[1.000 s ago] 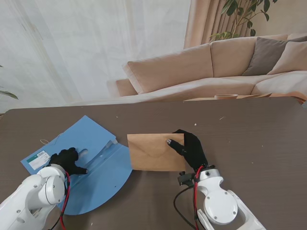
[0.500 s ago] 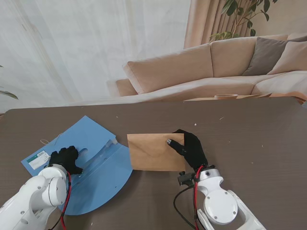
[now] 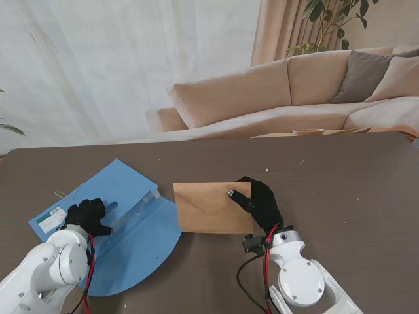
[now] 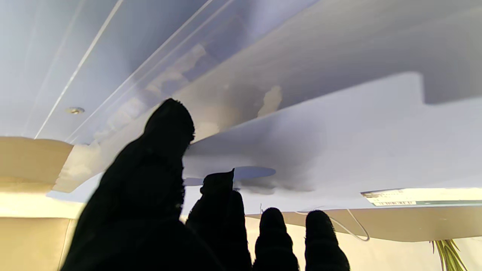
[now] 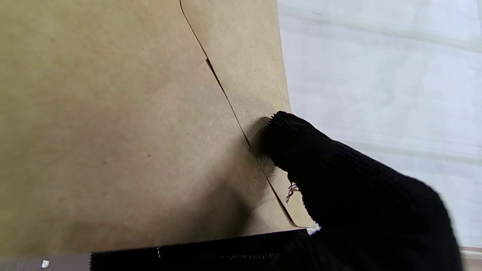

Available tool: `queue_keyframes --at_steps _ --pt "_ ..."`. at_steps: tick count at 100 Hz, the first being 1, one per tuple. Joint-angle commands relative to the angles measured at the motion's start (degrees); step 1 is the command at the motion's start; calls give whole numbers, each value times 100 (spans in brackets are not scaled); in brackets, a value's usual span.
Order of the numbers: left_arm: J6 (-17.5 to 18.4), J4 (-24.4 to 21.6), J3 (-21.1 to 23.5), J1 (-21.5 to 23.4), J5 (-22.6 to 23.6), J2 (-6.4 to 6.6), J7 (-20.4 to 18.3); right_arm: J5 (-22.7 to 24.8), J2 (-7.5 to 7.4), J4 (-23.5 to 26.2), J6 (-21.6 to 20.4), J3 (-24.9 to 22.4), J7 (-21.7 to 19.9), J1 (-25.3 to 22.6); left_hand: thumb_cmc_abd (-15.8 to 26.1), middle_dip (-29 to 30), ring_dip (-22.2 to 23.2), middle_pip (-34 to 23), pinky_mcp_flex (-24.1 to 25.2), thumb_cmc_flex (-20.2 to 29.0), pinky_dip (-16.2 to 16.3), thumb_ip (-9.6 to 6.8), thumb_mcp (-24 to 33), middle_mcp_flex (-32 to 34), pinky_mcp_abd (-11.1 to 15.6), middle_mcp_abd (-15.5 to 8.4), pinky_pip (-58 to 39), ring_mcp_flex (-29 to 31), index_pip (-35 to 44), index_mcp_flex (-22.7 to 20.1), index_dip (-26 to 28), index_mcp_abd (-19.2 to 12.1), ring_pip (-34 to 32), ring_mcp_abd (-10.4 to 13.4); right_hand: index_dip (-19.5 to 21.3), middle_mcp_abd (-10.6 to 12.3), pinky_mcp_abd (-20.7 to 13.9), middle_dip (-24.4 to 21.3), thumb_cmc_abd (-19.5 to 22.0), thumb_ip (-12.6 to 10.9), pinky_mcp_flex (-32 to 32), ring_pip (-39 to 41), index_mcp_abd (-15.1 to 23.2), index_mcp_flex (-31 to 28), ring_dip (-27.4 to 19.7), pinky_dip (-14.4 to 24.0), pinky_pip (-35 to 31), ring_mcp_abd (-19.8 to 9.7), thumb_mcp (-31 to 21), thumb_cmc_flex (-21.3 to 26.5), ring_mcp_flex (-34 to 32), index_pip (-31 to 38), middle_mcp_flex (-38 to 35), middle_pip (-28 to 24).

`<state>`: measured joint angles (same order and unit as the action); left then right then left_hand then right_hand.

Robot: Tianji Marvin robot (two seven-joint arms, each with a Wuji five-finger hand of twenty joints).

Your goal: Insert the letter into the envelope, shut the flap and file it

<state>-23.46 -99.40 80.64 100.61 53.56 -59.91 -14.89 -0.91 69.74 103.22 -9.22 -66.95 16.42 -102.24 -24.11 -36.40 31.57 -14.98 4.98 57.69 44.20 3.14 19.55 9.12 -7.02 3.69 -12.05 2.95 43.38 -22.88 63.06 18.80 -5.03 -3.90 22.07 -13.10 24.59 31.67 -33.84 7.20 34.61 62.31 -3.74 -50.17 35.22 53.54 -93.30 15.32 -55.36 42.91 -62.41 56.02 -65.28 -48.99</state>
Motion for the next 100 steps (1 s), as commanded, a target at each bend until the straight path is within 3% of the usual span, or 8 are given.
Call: queue_keyframes --at_steps 1,15,42,58,61,69,81,100 --pt "82 -174 53 96 -20 -35 -62 10 21 24 -27 18 -100 -27 275 58 306 -222 111 421 264 -99 51 75 -113 51 -101 -158 866 -355 261 -49 -61 -94 19 -92 26 -27 13 -28 -37 117 81 -210 40 -6 -254 96 -54 266 40 73 -7 -50" --pt "224 -387 221 189 -146 -40 -120 85 9 148 -7 -7 -108 -29 321 46 850 -807 -219 443 773 -114 72 345 -359 293 -394 180 1010 -296 279 10 -265 -432 11 -97 25 -34 18 -23 -51 112 74 -210 39 -5 -248 105 -51 265 50 67 1 -40" --pt "303 -709 390 252 -384 -55 -165 367 -43 324 -21 79 -234 213 461 156 1344 -1212 -1116 572 1178 -115 -33 1030 -919 695 -1380 1359 1156 -107 359 46 -1206 -1198 0 -55 7 -52 63 10 -84 72 128 -186 25 -2 -234 77 -8 263 98 52 33 -8" --pt "329 -860 468 267 -528 -63 -179 509 -57 184 -119 293 -335 593 500 124 1243 -1435 -1347 624 796 -112 -105 1145 -1169 821 -3356 1964 1258 -36 364 107 -2360 -1381 5 -16 -32 -63 102 38 -132 25 181 -162 10 -7 -207 44 26 268 145 45 67 20" --pt "340 -890 487 270 -562 -63 -190 527 -59 142 -121 345 -363 676 507 122 1148 -1469 -1386 623 482 -110 -105 1156 -1205 832 -3759 2065 1273 -17 352 112 -2553 -1396 6 -5 -38 -65 110 44 -139 15 186 -158 7 -8 -200 38 35 266 153 43 75 26" --pt "346 -977 534 278 -694 -64 -223 590 -57 0 -129 491 -412 899 505 86 1210 -1564 -1621 628 465 -102 -98 1209 -1330 895 -4378 2407 1292 -18 355 135 -2936 -1435 13 10 -44 -68 115 49 -144 -1 213 -158 2 -10 -192 26 48 268 157 44 73 34" --pt "297 -1096 572 261 -932 -65 -279 676 -47 -259 -184 718 -470 1227 529 54 1175 -1659 -1881 653 177 -95 -119 1221 -1434 940 -5075 2740 1322 18 377 160 -3363 -1484 21 36 -50 -74 127 53 -151 -19 273 -150 -2 -13 -182 9 66 263 164 42 75 48" --pt "151 -1196 523 117 -1221 -43 -456 703 1 -716 -366 1079 -515 1713 567 46 1238 -1672 -1936 689 193 -90 -142 1178 -1430 961 -5304 2806 1337 68 421 187 -3531 -1462 30 71 -85 -88 146 65 -193 -83 333 -139 -21 -33 -122 -13 96 268 203 31 105 91"
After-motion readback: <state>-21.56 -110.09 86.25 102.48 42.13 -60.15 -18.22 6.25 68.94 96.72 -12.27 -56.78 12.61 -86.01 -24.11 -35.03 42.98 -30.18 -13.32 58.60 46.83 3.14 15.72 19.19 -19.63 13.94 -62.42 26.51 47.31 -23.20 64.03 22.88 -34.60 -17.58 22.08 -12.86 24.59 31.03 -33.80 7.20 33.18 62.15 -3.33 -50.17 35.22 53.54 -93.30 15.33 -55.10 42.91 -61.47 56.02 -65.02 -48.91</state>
